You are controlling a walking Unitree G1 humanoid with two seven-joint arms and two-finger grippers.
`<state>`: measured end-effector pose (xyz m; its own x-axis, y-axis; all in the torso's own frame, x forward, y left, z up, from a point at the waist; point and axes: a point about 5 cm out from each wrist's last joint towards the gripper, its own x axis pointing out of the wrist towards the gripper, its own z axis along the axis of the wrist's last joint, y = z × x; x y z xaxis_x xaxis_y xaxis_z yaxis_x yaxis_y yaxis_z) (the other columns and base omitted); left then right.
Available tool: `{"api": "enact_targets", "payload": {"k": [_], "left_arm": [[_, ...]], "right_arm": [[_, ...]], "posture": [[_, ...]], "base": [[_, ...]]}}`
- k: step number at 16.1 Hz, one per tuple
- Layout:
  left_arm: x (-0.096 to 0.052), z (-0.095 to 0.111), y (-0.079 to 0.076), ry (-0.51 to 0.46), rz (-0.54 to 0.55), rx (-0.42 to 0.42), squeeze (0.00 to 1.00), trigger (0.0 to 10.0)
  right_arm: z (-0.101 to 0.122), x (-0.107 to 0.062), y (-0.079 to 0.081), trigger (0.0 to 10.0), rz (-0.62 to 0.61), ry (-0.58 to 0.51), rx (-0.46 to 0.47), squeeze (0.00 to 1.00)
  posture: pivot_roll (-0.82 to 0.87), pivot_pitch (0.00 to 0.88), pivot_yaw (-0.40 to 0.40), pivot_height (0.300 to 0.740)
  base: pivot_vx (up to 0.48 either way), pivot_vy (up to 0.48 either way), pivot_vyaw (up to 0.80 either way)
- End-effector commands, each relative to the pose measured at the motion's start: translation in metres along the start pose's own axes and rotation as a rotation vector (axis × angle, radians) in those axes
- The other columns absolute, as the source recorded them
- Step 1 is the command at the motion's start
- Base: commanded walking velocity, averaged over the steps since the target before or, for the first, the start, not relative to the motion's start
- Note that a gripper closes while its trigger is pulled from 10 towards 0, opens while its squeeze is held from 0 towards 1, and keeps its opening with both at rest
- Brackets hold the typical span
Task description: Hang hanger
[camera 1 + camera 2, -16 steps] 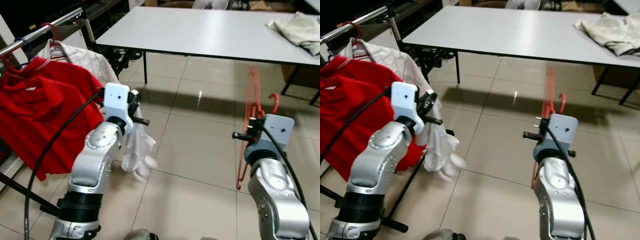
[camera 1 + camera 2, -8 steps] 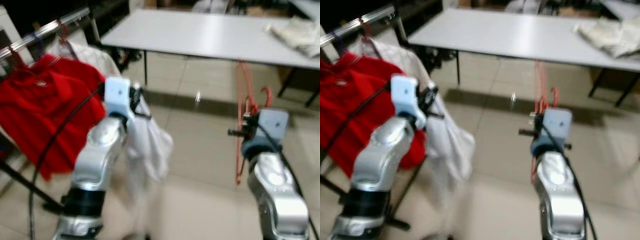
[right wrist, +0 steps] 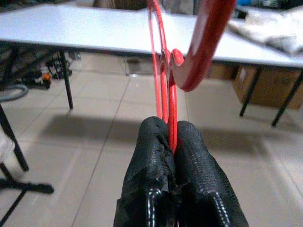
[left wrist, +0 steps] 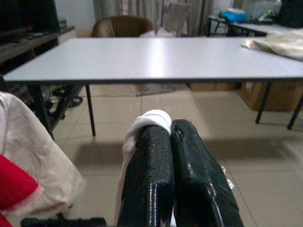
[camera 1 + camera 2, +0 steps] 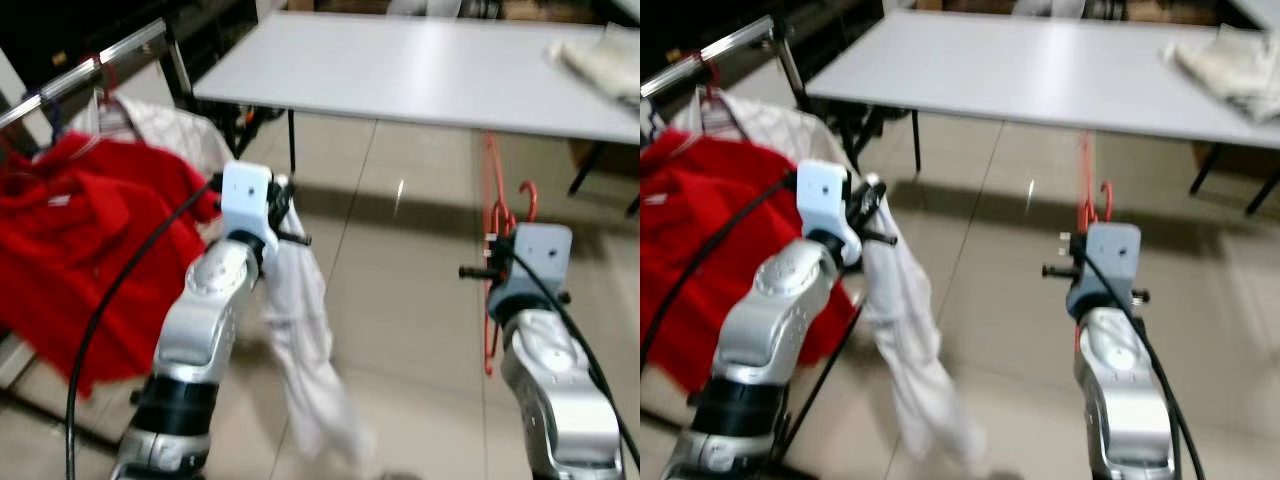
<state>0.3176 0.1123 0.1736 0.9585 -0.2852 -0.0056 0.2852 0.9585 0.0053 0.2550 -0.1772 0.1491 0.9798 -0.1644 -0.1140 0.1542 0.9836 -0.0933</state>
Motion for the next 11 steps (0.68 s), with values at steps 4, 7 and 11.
{"api": "enact_targets", "payload": {"k": [4,7,11], "left_arm": [[-0.006,0.003,0.012,-0.034,0.066,0.02,0.0,10.0],[-0.007,0.006,0.013,-0.046,0.071,0.028,0.0,10.0],[-0.002,0.006,0.012,-0.044,0.052,0.026,0.0,10.0]], "right_arm": [[0.005,0.006,0.005,10.0,0.06,-0.011,0.0,0.0],[0.01,0.011,0.007,10.0,0.074,-0.035,-0.014,0.0],[0.009,0.008,0.004,10.0,0.053,-0.037,-0.014,0.0]], "posture": [[-0.04,0.0,-0.004,0.74],[-0.03,0.0,0.004,0.74],[-0.05,0.0,0.033,0.74]], "base": [[0.365,0.0,-0.4],[0.363,0.0,-0.43],[0.361,0.0,0.0]]}}
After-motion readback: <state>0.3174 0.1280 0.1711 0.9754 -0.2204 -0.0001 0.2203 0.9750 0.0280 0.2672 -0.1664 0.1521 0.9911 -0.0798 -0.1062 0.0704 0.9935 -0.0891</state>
